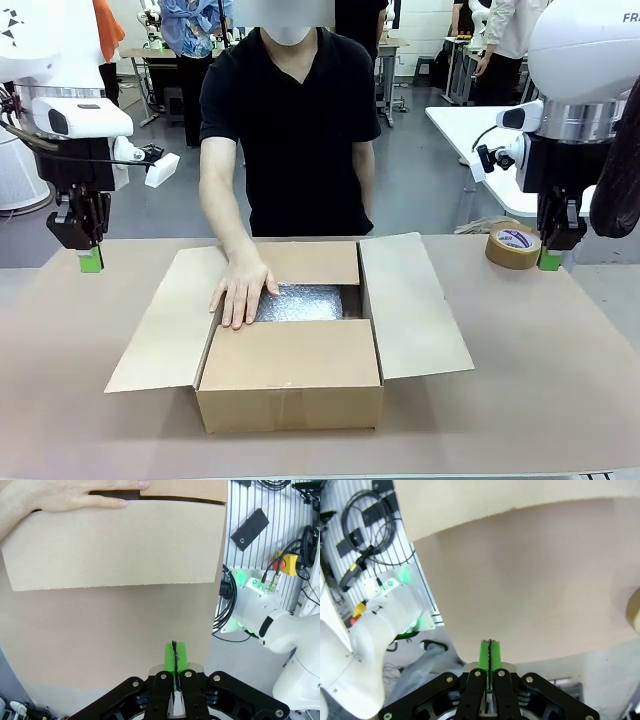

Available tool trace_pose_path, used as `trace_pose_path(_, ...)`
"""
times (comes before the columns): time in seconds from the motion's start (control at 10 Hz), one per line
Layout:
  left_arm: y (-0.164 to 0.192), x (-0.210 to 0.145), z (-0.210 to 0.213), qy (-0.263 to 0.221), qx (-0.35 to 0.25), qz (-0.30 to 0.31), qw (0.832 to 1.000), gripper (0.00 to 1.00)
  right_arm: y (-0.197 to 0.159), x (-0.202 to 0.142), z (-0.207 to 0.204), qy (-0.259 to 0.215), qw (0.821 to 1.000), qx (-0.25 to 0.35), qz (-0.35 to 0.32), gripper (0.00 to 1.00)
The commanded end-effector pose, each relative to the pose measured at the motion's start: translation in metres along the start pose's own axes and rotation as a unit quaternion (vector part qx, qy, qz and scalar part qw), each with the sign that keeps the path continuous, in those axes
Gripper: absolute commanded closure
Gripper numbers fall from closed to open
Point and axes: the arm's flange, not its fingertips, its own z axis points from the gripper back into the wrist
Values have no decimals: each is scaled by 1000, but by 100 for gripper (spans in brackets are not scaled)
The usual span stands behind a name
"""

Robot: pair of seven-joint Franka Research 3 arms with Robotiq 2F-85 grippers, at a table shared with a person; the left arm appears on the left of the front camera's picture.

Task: Wrap the clocks to prevent damage.
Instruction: Push the right (or left) flap of the Package Box to close it.

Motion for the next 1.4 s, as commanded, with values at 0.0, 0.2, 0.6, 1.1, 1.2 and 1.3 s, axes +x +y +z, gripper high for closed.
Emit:
trace_pose_path(0.0, -1, 1, 3, -2, -5, 0, 1000, 100, -19, -12, -20, -64, 990, 31, 123, 99)
trace_pose_path(0.2, -1, 1, 3, -2, -5, 0, 1000, 100, -51, -20, -44, -171, 969, 27, 176, 99)
trace_pose_path(0.6, -1, 1, 3, -2, -5, 0, 1000, 100, -89, -43, -94, -339, 934, 20, 112, 99)
trace_pose_path(1.1, -1, 1, 3, -2, -5, 0, 1000, 100, -84, -45, -85, -312, 941, 22, 131, 99)
trace_pose_path(1.2, -1, 1, 3, -2, -5, 0, 1000, 100, -84, -45, -85, -312, 941, 22, 131, 99)
trace_pose_path(1.3, -1, 1, 3, -2, -5, 0, 1000, 100, -85, -40, -86, -317, 940, 21, 123, 99)
